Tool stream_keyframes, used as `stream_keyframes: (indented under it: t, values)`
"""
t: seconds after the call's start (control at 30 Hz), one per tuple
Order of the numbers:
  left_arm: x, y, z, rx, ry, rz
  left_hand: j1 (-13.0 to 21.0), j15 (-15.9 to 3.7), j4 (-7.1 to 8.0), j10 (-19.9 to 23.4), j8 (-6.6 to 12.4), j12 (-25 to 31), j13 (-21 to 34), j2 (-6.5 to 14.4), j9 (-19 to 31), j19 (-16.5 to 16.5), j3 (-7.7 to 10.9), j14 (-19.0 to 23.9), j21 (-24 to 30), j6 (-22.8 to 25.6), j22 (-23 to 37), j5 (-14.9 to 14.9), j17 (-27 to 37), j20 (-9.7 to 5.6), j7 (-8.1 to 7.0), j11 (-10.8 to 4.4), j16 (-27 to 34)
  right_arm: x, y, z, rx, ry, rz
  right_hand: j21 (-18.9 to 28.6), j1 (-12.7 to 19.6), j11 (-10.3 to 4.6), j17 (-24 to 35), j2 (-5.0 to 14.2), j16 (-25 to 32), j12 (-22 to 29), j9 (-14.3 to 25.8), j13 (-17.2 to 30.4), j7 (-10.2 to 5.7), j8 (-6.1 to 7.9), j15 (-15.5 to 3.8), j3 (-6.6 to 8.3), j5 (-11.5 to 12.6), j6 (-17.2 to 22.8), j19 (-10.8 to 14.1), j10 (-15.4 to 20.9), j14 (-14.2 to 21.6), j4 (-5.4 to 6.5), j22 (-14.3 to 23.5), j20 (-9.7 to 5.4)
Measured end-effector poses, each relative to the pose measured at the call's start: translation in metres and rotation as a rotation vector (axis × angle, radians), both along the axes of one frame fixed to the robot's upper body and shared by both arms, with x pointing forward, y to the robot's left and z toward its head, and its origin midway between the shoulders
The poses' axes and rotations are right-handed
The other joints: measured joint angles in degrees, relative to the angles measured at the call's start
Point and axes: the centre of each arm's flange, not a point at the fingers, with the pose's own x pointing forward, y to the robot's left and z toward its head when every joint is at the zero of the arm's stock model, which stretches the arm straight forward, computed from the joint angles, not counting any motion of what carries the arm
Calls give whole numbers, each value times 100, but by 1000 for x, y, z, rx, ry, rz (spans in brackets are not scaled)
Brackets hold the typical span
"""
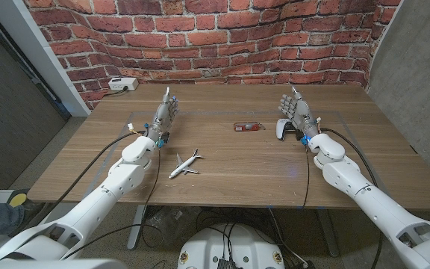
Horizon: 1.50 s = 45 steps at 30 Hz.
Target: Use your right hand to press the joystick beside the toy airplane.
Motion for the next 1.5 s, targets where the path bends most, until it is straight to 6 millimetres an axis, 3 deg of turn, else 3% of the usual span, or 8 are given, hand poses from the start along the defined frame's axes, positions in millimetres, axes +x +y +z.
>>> stream_keyframes:
  t: [0.33, 0.87, 1.5]
  values:
    - [-4, -3, 1, 25, 1, -2, 66, 22, 0, 48, 0, 44, 0, 66, 0, 1, 0, 66, 0, 66, 0, 15, 0, -1, 21, 5, 0, -14, 8, -3, -23, -18, 7, 43, 22, 26, 26, 23, 0, 44, 0, -27, -84, 0, -20, -1, 0, 83, 133, 142, 144, 0, 0, -10]
    - [-17, -5, -1, 78, -11, -5, 88, 32, -1, 219, 38, 74, -1, 89, -1, 131, 0, 260, 68, 249, -1, 37, 0, -4, 20, 11, 45, -45, 1, -1, -49, -104, -87, 43, 22, -11, 25, 23, 44, 100, -1, -28, -117, 61, -52, -1, 0, 238, 292, 374, 317, 0, -1, -27]
    - [-33, -4, 6, 101, -50, 11, 142, 21, -1, 371, 59, 89, -2, 143, -2, 200, 0, 393, 85, 423, -2, 58, -1, -12, 50, 44, 45, -65, -5, -6, -70, -150, -149, 109, -9, -34, 24, -8, 44, 142, 26, -28, -185, 84, -94, -45, 0, 396, 461, 565, 482, 6, -1, -72]
